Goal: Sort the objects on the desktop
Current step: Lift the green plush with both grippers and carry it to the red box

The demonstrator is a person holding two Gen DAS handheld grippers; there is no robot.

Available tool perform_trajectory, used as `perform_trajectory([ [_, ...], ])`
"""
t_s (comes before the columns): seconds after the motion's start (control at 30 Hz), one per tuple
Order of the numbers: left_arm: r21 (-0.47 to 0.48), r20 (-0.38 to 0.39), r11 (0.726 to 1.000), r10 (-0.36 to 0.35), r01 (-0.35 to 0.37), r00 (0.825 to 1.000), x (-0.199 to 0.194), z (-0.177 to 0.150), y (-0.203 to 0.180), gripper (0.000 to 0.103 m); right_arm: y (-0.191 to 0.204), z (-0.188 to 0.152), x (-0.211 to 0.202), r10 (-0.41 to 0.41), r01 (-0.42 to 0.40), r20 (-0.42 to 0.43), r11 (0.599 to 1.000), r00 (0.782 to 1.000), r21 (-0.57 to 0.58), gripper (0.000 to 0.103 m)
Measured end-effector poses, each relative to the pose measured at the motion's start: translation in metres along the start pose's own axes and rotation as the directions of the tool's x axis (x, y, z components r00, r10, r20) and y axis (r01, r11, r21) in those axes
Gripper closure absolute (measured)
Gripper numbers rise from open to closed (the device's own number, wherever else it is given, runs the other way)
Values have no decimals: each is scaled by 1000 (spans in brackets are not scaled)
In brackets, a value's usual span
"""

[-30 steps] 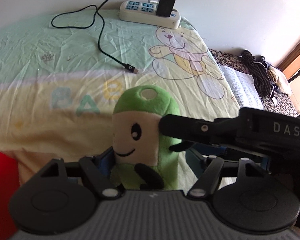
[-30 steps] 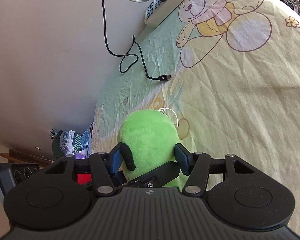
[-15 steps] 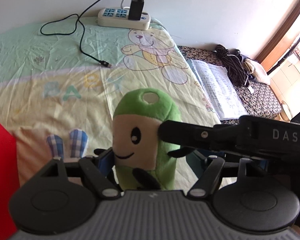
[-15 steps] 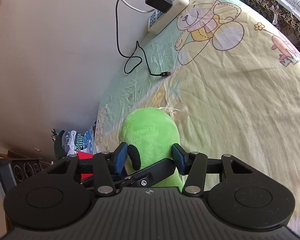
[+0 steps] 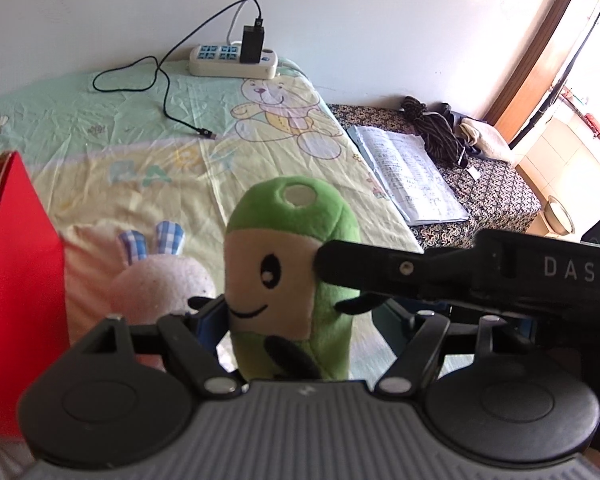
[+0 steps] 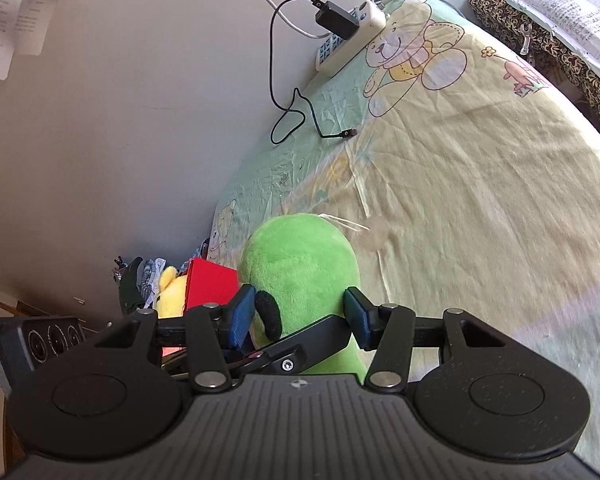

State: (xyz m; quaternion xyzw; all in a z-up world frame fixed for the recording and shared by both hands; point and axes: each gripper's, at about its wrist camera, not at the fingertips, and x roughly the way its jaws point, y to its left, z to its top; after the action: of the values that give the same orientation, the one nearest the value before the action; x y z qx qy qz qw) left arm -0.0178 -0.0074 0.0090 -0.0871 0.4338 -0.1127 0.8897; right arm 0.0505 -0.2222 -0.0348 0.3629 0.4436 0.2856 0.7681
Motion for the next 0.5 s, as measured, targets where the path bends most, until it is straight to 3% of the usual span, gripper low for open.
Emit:
perform_trajectory([
  [0.27,40,62,998,-47,44,997,-44,-16,11,26,32,-30,-15,38,-35,45,998,998,-58,50],
  [0.5,86,93,991,-109,101,990,-84,-23,38,26,65,-59,-19,22,-13,119,997,993,-76,50],
])
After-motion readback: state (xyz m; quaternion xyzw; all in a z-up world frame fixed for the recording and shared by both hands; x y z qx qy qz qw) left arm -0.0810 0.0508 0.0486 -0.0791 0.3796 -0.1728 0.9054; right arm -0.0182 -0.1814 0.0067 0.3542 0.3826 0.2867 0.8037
